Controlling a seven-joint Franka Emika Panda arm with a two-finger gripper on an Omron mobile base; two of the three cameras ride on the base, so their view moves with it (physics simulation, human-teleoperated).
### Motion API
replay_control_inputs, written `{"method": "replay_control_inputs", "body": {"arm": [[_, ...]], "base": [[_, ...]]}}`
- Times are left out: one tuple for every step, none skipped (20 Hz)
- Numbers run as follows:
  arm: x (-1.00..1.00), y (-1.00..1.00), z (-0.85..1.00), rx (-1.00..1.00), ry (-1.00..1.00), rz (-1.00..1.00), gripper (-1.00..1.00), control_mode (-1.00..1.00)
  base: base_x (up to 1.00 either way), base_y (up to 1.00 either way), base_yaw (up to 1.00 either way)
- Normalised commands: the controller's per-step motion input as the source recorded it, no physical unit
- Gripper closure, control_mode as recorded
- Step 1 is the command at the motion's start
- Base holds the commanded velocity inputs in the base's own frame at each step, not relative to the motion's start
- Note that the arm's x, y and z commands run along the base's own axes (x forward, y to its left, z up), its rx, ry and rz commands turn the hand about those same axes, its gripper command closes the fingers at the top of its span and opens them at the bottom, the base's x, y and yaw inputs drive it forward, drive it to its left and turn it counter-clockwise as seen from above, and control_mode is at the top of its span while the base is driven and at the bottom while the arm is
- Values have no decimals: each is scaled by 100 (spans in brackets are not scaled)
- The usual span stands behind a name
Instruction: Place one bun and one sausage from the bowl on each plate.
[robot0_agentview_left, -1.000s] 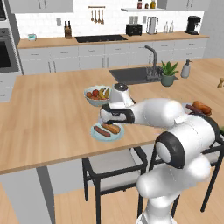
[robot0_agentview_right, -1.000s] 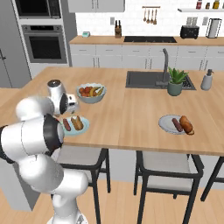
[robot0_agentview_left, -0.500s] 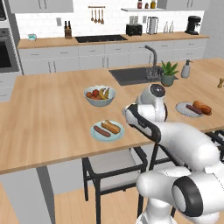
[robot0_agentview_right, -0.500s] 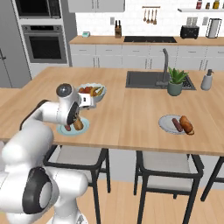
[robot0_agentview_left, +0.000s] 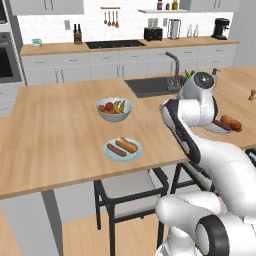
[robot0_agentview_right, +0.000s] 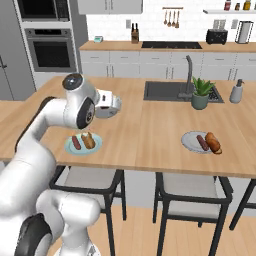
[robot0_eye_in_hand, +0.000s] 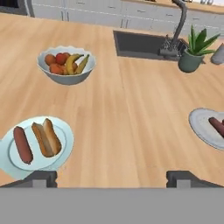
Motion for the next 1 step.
{"method": "replay_control_inputs", "body": {"arm": [[-89, -38, 84, 3, 0, -1, -100, -100]], "base": [[0, 0, 0]]}}
